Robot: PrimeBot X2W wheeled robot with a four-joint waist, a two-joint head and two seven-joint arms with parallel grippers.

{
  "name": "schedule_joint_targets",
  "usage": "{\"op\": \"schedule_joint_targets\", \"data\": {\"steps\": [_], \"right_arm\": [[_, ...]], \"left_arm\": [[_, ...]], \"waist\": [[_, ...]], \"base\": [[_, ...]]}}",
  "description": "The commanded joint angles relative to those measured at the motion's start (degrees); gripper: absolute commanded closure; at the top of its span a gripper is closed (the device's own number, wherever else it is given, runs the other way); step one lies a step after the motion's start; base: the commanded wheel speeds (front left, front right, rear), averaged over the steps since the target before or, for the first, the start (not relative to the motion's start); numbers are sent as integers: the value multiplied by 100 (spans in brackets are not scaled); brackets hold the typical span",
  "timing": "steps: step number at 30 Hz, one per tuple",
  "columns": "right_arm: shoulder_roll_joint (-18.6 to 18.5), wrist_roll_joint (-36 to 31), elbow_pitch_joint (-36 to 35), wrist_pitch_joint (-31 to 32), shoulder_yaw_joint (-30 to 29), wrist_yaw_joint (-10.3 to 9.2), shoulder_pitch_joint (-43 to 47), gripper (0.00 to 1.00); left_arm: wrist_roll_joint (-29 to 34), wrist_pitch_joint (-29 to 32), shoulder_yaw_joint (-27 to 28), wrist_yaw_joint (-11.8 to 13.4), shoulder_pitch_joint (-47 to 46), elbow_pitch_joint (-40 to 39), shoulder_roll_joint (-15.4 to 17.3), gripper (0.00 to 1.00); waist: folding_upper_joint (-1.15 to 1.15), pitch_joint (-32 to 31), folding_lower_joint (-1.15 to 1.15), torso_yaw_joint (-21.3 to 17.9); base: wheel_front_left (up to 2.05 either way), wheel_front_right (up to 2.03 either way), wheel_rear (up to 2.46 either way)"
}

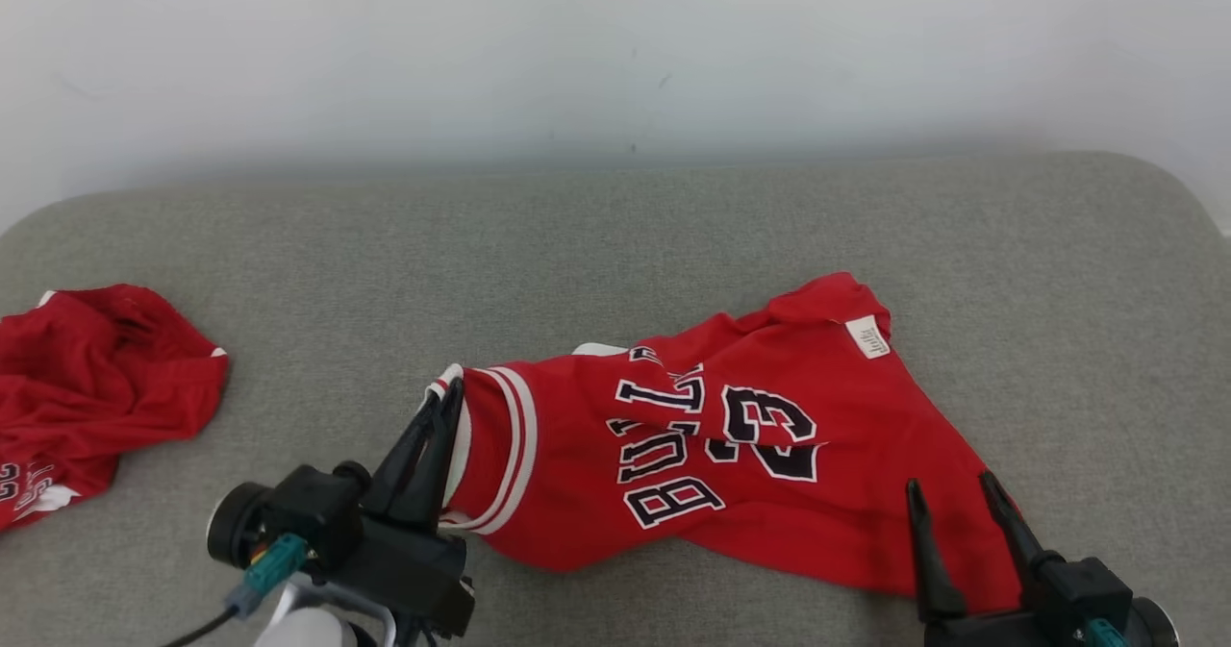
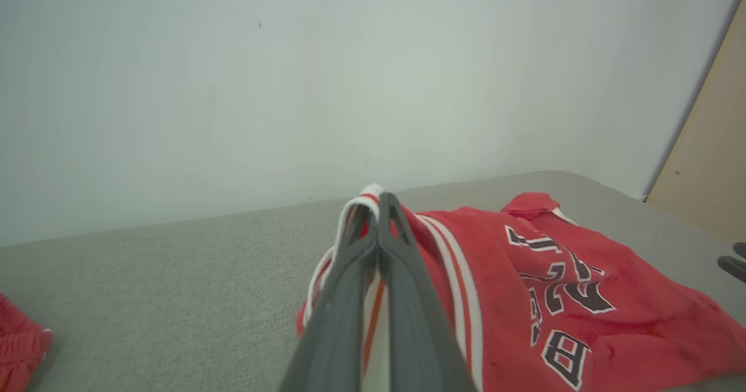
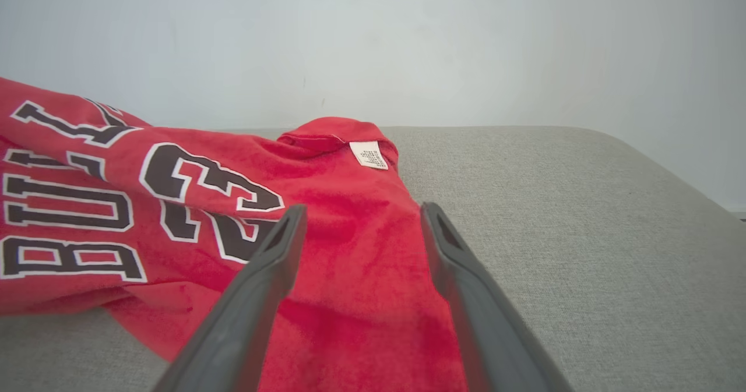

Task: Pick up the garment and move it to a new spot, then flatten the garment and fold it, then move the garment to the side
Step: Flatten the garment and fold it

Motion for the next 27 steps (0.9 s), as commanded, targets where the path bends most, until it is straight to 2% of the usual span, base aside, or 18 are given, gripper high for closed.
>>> {"op": "schedule_joint_targets", "data": {"steps": [1, 12, 14, 18, 27], "right_arm": [[12, -5, 26, -7, 1, 9, -84, 0], [11, -33, 121, -6, 13, 9, -444, 0], [13, -22, 144, -7, 21, 9, -513, 0], [48, -14, 184, -6, 70, 9, -605, 0], [69, 21, 299, -6, 100, 9, -692, 0]], "left_arm": [[7, -25, 11, -28, -224, 91, 81, 100], [-105, 5, -259, -140, -1645, 1089, 572, 100], [-110, 36, -474, -137, -1989, 1315, 724, 100], [-499, 23, -881, -133, -2524, 1817, 986, 100], [-1054, -73, -1586, -135, -3184, 2811, 1129, 100]], "waist": [[0, 115, 0, -127], [0, 568, 0, -657], [0, 664, 0, -793], [0, 793, 0, -1029], [0, 829, 0, -1328]], "base": [[0, 0, 0], [0, 0, 0], [0, 0, 0], [0, 0, 0], [0, 0, 0]]}}
